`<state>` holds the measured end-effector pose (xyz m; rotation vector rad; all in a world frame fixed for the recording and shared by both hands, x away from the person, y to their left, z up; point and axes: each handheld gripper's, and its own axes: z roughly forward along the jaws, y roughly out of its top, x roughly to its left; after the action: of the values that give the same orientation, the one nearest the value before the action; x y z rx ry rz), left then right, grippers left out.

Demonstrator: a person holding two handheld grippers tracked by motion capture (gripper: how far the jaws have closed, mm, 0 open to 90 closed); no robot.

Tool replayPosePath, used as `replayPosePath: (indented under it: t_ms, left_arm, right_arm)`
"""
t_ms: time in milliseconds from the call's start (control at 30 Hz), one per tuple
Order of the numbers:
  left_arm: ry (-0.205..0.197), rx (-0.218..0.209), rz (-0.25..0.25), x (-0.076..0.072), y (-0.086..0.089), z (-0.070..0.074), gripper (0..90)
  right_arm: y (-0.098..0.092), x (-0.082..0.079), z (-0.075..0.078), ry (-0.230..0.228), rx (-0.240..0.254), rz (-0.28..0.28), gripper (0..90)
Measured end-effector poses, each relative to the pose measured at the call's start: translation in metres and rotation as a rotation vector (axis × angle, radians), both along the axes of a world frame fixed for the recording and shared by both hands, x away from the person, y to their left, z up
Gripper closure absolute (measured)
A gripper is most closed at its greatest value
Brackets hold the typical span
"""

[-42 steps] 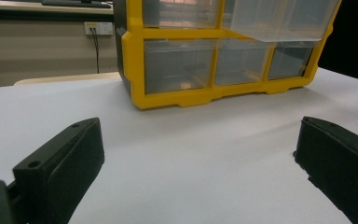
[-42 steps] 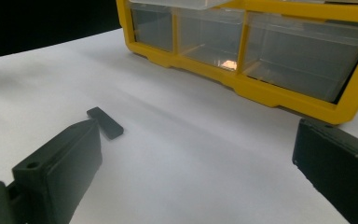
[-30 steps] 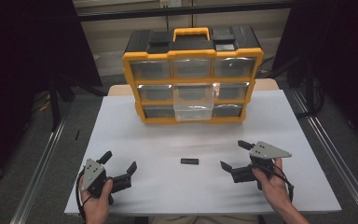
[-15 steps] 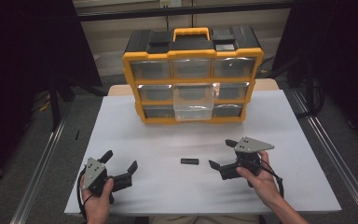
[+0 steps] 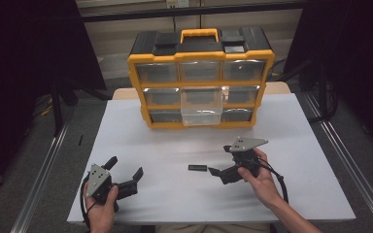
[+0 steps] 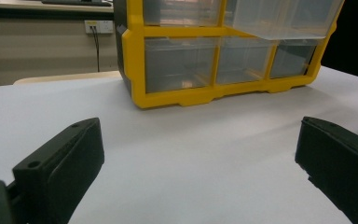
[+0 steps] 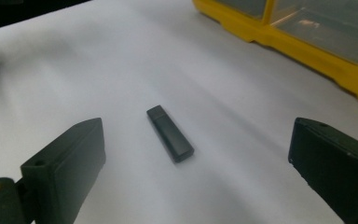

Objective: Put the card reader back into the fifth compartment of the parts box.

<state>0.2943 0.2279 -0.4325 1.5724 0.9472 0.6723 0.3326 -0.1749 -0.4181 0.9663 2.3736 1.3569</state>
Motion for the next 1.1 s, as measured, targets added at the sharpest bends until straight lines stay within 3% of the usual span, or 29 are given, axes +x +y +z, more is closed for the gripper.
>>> replayPosePath:
  t_ms: [100,267,300,467,700,867,1000,1100]
  left_arm:
    - [0.001,0.007,-0.004,0.000,0.000,0.000,1.3]
    - [0.008,0.011,-0.007,0.001,0.000,-0.001,1.3]
    - [0.009,0.011,-0.008,0.001,0.000,-0.001,1.3]
    - [0.009,0.010,-0.012,0.001,0.000,0.000,1.3]
    - [0.008,0.007,-0.013,0.001,0.000,0.000,1.3]
    - [0.007,0.006,-0.014,0.000,0.000,0.000,1.3]
    - [0.002,0.004,-0.013,0.000,-0.001,0.000,1.4]
    - [-0.005,0.005,-0.016,-0.001,0.000,0.001,1.3]
  right_arm:
    - [0.005,0.004,0.000,0.025,-0.040,0.027,4.1]
    - [0.012,0.009,0.000,0.060,-0.052,0.059,4.0]
    - [0.016,0.014,-0.001,0.078,-0.071,0.088,6.3]
    - [0.024,0.023,-0.004,0.092,-0.132,0.130,5.7]
    - [0.034,0.034,-0.004,0.124,-0.164,0.196,4.9]
    - [0.041,0.041,-0.008,0.155,-0.212,0.207,5.5]
    - [0.049,0.045,-0.009,0.169,-0.251,0.242,9.3]
    - [0.056,0.049,-0.008,0.212,-0.264,0.258,15.3]
